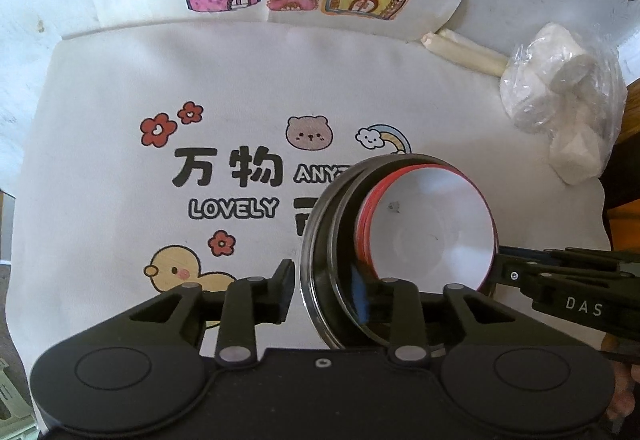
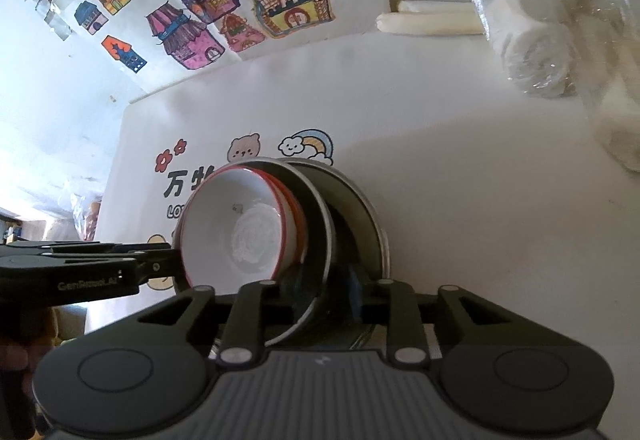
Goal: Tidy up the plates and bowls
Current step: 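Lower the bowl stack onto the steel plate stack with both grippers, then open both grippers and release the bowl stack rim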
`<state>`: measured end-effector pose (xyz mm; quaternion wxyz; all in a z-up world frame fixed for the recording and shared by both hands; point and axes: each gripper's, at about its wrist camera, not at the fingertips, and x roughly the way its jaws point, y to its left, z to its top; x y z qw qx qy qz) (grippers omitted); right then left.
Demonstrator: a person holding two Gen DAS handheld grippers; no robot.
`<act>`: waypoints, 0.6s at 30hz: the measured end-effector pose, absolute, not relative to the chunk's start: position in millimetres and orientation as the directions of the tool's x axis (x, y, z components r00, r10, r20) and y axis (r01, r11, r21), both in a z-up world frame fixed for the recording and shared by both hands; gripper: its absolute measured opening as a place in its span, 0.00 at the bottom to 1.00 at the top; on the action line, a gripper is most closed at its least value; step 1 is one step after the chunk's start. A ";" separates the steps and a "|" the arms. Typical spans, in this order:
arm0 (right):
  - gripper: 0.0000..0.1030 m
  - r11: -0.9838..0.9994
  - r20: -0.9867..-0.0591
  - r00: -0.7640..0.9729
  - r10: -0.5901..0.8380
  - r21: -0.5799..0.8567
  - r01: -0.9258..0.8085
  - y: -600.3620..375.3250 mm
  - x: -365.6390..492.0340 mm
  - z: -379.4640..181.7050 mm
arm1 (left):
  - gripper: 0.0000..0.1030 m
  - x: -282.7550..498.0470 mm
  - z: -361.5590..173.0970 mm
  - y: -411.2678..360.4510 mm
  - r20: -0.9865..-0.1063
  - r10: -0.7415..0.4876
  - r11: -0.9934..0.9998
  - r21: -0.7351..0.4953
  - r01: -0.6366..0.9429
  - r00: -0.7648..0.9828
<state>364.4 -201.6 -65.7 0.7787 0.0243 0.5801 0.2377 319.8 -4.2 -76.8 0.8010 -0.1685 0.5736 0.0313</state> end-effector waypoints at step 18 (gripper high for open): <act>0.57 0.913 -0.886 0.293 0.359 0.269 -0.305 -209.4 351.7 -51.7 | 0.66 310.9 -70.0 1.3 -0.920 -0.077 0.954 -0.181 -0.241 0.385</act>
